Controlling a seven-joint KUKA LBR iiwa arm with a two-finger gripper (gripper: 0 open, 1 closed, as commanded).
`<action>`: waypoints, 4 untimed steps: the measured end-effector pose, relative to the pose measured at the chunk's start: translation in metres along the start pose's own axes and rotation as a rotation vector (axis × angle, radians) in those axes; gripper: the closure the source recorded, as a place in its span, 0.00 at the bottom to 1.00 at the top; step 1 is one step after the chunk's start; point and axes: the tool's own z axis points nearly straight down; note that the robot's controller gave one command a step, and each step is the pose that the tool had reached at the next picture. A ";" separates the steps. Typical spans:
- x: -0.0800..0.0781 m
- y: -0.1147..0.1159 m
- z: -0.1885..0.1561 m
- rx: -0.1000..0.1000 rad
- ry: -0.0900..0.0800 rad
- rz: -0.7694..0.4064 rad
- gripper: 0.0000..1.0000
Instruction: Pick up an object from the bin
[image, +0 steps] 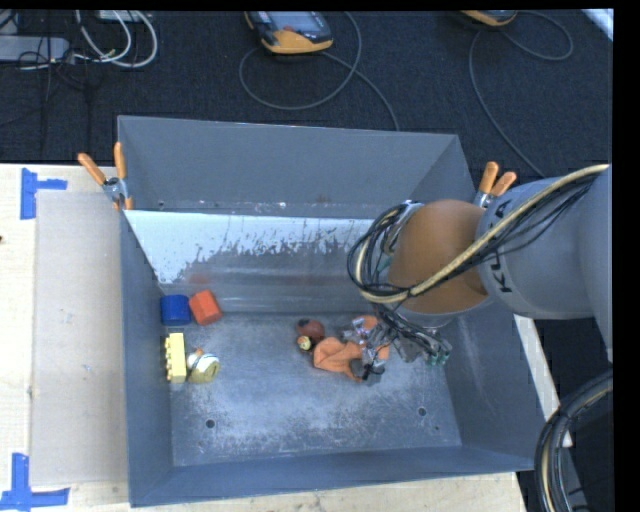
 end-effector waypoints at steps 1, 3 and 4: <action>0.002 0.003 -0.003 -0.003 0.005 -0.021 1.00; -0.019 -0.010 -0.131 -0.001 -0.001 -0.020 1.00; -0.025 -0.010 -0.186 -0.002 0.003 -0.022 1.00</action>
Offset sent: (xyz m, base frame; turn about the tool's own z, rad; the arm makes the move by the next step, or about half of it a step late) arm 0.0180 -0.0036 0.1321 -0.0240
